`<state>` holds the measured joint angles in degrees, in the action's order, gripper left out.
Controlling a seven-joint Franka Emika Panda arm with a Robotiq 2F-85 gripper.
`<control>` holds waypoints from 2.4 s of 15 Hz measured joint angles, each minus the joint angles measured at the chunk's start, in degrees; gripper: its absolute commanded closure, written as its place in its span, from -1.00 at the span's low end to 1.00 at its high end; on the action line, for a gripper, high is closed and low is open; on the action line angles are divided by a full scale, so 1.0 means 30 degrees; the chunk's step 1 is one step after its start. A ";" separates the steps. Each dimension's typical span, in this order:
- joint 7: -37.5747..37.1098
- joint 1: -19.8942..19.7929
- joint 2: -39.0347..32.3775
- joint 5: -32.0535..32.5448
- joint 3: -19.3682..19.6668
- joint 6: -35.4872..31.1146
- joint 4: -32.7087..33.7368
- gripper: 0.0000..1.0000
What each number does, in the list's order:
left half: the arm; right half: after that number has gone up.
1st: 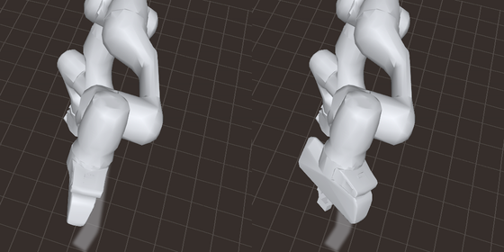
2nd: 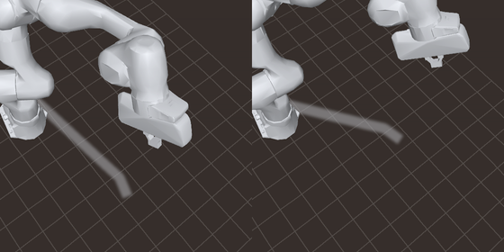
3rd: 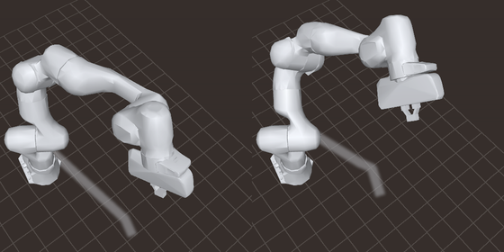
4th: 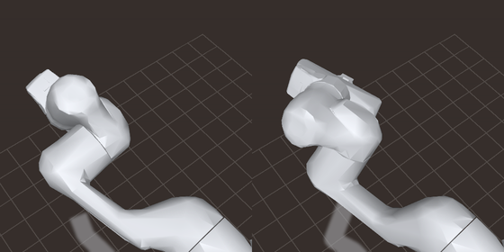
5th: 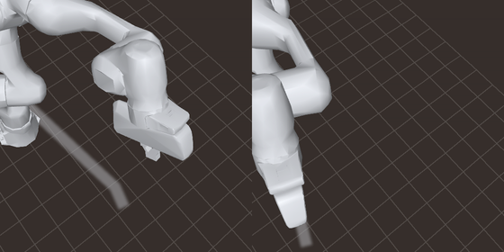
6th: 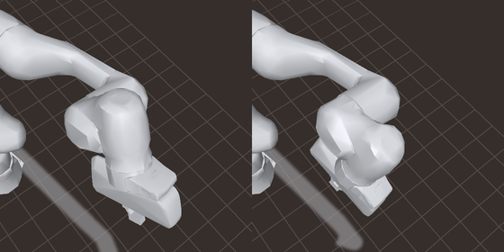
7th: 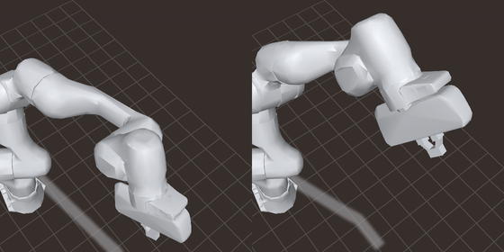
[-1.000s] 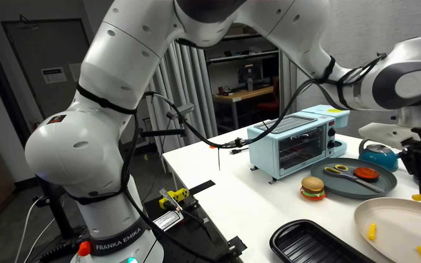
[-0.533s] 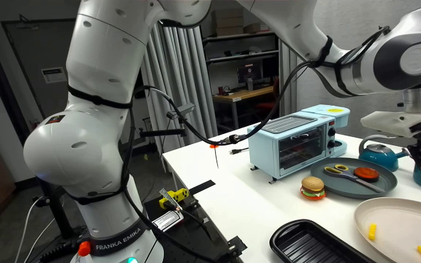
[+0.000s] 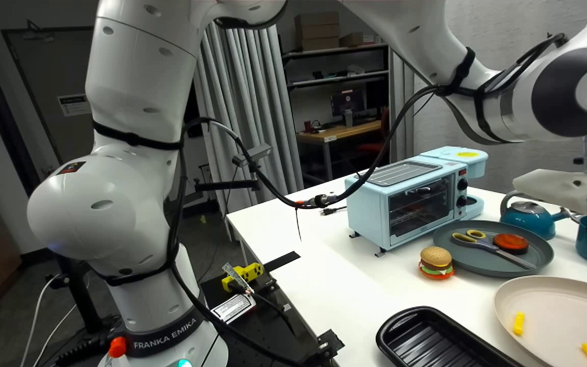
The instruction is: Pick up two fries from the plate and place them in the green cup.
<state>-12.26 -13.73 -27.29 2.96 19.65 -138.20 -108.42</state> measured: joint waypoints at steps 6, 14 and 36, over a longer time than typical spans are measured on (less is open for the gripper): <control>0.0087 -0.0263 0.0005 0.0241 0.0332 -0.0041 -0.0862 0.94; 0.0087 -0.0280 -0.0054 0.0784 0.0622 -0.0051 -0.1526 0.94; 0.0559 -0.0259 -0.0111 0.0443 -0.0910 -0.0055 -0.0457 -1.00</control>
<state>-10.58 -14.51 -27.62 4.29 16.92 -138.37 -109.79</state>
